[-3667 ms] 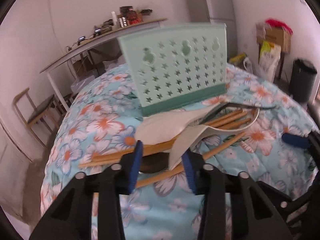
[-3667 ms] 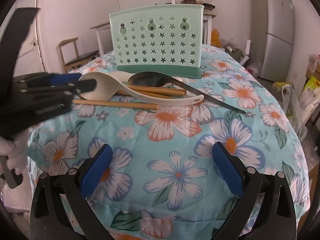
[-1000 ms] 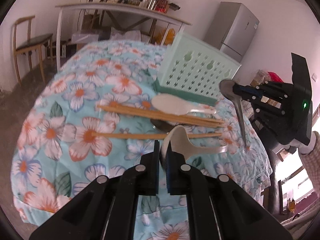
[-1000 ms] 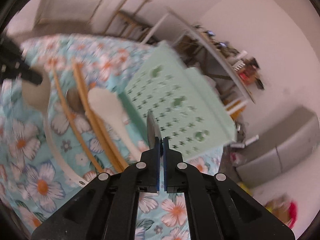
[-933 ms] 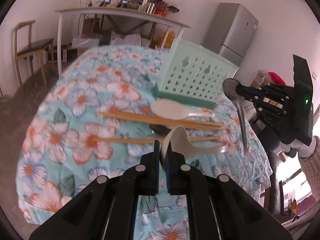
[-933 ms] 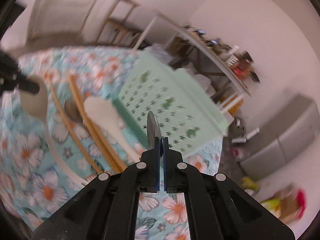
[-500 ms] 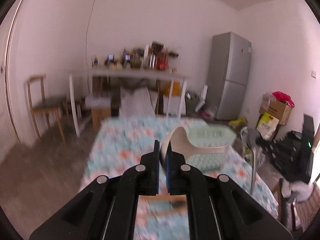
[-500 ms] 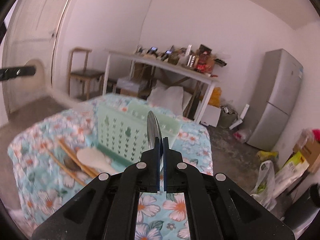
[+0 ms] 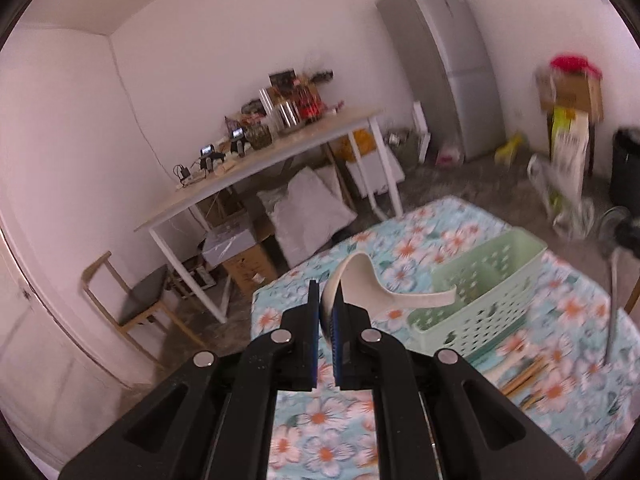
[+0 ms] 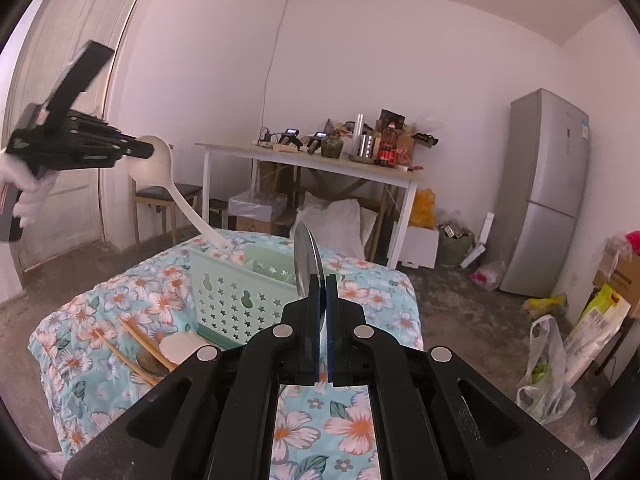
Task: Organize utensils
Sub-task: 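Lower the white spoon into the mint-green holder and open the left gripper, then carry the dark metal spoon into the holder and open the right gripper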
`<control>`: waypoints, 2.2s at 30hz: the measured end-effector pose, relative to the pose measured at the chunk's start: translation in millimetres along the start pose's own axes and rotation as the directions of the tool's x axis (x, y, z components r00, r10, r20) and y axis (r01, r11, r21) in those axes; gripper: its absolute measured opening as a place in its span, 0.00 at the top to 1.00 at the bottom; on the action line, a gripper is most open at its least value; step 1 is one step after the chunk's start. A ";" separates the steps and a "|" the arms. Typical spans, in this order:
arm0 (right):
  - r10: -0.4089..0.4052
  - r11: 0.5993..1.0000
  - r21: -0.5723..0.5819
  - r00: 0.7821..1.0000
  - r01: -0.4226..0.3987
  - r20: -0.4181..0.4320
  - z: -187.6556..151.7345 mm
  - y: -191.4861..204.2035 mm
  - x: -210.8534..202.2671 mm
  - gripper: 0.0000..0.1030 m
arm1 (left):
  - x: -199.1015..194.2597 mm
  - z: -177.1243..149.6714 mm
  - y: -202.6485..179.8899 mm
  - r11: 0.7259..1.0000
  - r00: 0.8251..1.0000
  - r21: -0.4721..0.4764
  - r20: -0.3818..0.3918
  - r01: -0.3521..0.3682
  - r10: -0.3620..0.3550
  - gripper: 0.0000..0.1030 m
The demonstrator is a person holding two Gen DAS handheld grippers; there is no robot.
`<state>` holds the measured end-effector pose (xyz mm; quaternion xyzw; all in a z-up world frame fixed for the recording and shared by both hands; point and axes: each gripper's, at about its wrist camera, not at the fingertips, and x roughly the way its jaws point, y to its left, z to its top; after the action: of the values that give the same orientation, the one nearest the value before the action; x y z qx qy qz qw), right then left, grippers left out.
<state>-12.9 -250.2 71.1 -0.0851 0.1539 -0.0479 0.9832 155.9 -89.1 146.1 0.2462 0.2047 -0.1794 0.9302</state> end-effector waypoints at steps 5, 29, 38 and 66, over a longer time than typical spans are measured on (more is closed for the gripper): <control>0.007 1.000 0.011 1.000 -0.007 0.013 -2.2 -4.9 2.6 0.99 | 34.7 17.0 -5.8 0.996 0.990 0.091 -0.139 -0.003 0.016 0.95; 0.030 0.999 0.034 1.000 -0.030 0.004 -6.6 -8.7 13.2 0.99 | 106.4 57.4 -29.9 0.979 0.920 0.052 -0.355 0.199 -0.168 0.77; 0.037 0.998 0.053 0.999 -0.038 0.012 4.4 -13.5 8.7 0.99 | 92.9 54.8 -10.8 0.951 0.912 -0.110 -0.269 0.290 -0.310 0.69; -0.023 0.995 0.095 0.978 0.003 0.209 104.4 -38.0 74.1 0.99 | 27.0 -154.3 -19.7 0.759 0.913 -0.537 0.050 0.367 -0.406 0.59</control>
<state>87.1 -280.5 154.1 -0.0442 0.0461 -0.0522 0.9966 125.2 -29.4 3.2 -0.0648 0.3250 -0.2942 0.8964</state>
